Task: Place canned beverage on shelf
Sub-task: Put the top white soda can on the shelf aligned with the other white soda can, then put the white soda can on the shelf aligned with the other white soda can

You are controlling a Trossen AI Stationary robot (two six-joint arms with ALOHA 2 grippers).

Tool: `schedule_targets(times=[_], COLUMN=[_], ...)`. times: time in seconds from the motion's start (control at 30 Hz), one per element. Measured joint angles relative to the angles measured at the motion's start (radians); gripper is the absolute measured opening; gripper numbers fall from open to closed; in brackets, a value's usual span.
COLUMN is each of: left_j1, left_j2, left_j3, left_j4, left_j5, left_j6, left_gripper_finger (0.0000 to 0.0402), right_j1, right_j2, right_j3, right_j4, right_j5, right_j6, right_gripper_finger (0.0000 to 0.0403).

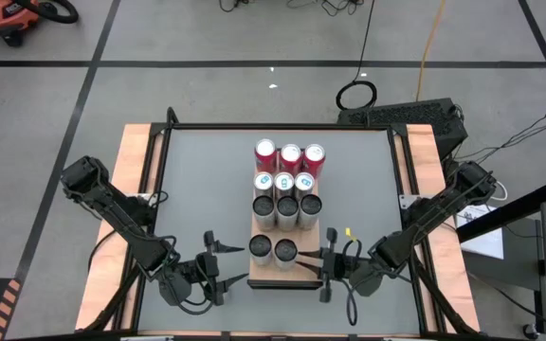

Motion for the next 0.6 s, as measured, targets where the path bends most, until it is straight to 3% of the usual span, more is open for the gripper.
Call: schedule_targets(times=[0.33, 0.6], left_j1=[-0.009, -0.077], left_j2=[0.0, -0.072], left_j3=[0.0, 0.0], left_j4=[0.0, -0.005], left_j5=[0.0, 0.024], left_j6=[0.001, -0.001], left_gripper_finger=[0.0296, 0.0296], right_j1=[0.01, 0.113], right_j2=[-0.001, -0.039], right_j3=[0.0, 0.0], right_j4=[0.001, -0.002], right_j5=[0.001, 0.002], right_j6=[-0.025, -0.053], right_gripper_finger=[0.0034, 0.0034])
